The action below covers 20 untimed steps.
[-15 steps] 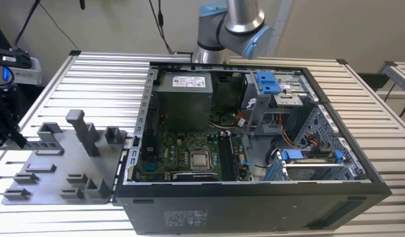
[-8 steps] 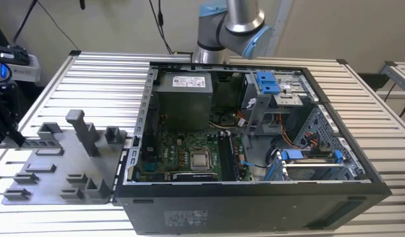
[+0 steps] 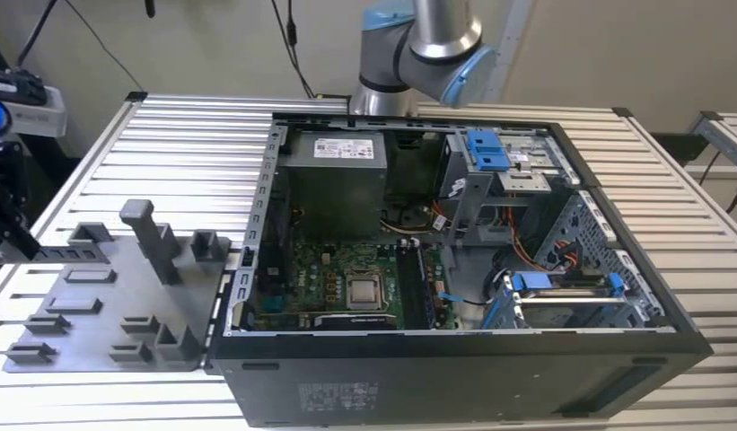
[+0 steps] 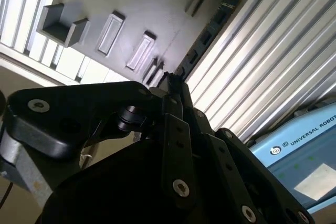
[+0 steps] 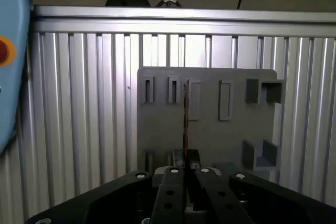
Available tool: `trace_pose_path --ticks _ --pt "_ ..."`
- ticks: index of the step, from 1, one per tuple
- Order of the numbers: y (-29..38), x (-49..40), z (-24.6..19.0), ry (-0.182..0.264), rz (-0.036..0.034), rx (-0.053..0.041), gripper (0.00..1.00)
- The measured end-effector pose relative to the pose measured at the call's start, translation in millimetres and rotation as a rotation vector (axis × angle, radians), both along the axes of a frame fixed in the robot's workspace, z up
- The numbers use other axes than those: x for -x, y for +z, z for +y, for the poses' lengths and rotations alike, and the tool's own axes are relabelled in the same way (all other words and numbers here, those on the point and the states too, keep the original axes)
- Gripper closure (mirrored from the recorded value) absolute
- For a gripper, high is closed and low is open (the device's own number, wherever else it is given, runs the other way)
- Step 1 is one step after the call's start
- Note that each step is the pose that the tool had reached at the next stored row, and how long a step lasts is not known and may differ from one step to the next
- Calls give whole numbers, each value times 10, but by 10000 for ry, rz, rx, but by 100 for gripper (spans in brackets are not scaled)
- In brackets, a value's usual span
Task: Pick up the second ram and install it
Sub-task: 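Pick up the second ram and move it above second insertion slot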
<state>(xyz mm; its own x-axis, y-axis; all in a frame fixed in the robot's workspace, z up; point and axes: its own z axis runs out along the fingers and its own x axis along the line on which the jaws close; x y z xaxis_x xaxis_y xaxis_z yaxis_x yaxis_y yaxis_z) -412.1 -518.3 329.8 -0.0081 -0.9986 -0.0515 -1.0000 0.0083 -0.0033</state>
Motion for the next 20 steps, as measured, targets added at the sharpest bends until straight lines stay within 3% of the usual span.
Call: trace_pose_path --ticks 20 --pt "366 0 0 0 0 1 86"
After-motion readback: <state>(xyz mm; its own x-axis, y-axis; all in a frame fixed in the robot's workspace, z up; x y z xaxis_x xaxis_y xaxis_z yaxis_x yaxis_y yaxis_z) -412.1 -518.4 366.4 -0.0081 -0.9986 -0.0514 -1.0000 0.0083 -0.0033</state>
